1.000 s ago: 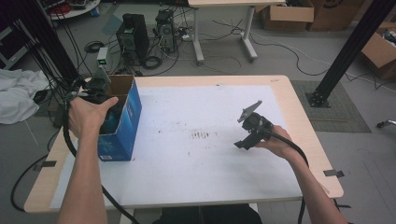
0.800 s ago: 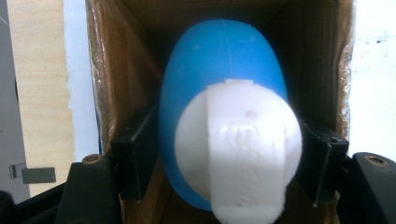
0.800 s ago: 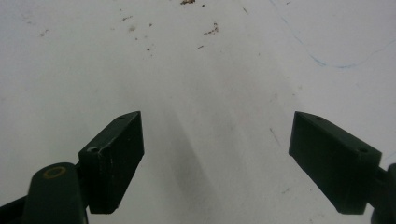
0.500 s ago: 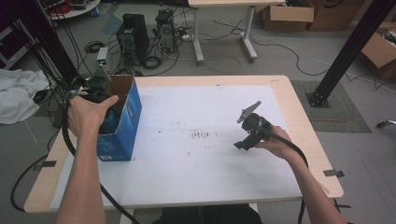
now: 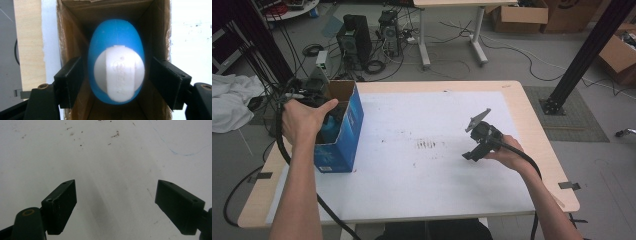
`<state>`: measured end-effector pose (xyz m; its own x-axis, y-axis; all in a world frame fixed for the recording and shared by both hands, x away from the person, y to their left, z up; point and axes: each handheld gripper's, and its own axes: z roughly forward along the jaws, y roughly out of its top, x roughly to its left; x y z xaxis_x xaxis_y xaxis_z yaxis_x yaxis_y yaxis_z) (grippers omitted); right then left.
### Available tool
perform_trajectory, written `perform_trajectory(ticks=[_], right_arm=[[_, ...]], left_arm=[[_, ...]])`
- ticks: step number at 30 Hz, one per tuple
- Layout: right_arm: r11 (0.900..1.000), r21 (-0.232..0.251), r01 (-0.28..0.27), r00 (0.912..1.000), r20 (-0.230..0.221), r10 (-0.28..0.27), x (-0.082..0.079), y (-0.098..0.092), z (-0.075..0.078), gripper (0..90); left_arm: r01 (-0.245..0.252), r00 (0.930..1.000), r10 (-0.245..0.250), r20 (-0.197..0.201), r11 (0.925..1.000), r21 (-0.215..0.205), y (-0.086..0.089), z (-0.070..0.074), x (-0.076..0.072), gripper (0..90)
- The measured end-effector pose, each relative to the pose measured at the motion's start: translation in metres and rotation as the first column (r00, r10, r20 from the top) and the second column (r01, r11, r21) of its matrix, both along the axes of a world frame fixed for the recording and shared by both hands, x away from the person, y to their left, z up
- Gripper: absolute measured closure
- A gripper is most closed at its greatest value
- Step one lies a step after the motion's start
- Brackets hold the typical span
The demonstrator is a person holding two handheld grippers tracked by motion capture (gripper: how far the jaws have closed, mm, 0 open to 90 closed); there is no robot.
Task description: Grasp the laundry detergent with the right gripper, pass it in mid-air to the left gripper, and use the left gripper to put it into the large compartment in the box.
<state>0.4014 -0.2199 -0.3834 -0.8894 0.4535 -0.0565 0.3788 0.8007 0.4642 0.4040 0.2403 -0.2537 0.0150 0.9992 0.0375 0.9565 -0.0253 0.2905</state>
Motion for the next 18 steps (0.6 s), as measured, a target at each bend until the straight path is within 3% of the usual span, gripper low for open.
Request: perform_trajectory(ticks=[10,15,18], right_arm=[[1.000,-0.002,0.005,1.0000,-0.002,-0.005,-0.001,0.000,0.001,17.3],[1.000,-0.001,0.012,0.9999,0.000,-0.012,-0.001,-0.002,0.002,17.3],[1.000,-0.004,0.016,0.9999,0.000,-0.016,-0.001,-0.003,0.003,17.2]], left_arm=[[0.034,0.9978,-0.036,0.056,0.9984,0.045,-0.012,0.030,-0.003,27.2],[0.094,0.9927,-0.097,0.071,0.9944,0.049,-0.028,0.051,-0.003,25.1],[0.131,0.9870,-0.135,0.087,0.9899,0.055,-0.043,0.065,-0.002,17.1]])
